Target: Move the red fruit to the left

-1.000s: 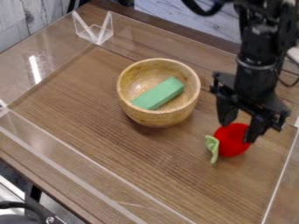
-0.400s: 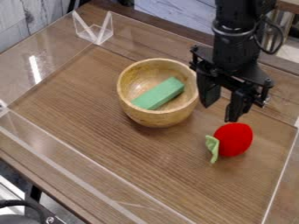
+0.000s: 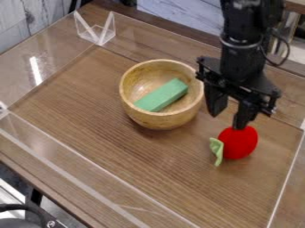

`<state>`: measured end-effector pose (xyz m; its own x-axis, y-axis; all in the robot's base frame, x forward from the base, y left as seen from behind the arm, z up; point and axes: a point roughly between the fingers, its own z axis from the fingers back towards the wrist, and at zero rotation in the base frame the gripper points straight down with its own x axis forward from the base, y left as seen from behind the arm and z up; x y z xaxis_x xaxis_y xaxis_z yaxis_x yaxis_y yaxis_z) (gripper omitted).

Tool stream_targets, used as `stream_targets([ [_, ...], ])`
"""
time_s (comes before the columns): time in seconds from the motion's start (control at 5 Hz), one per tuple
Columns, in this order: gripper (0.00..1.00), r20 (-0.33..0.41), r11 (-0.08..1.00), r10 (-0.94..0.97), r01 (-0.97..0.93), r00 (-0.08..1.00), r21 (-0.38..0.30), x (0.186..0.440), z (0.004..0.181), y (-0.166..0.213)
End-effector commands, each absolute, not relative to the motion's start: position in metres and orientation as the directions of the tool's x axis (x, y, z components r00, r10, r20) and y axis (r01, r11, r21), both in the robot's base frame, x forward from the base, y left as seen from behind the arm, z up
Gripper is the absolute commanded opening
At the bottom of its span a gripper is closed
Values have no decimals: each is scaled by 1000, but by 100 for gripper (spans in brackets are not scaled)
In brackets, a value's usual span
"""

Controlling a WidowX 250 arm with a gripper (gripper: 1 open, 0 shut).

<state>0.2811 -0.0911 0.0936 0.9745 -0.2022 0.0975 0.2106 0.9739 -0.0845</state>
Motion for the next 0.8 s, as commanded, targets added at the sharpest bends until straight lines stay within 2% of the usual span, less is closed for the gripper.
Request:
stream_targets([
  [0.0,0,151,979,-167,182,974,-89,279,106,-93],
  [0.2,0,151,985,-130,145,980,-90,269,105,-92],
  [0.6,0,181,984,-129,149,975,-102,270,114,-66],
])
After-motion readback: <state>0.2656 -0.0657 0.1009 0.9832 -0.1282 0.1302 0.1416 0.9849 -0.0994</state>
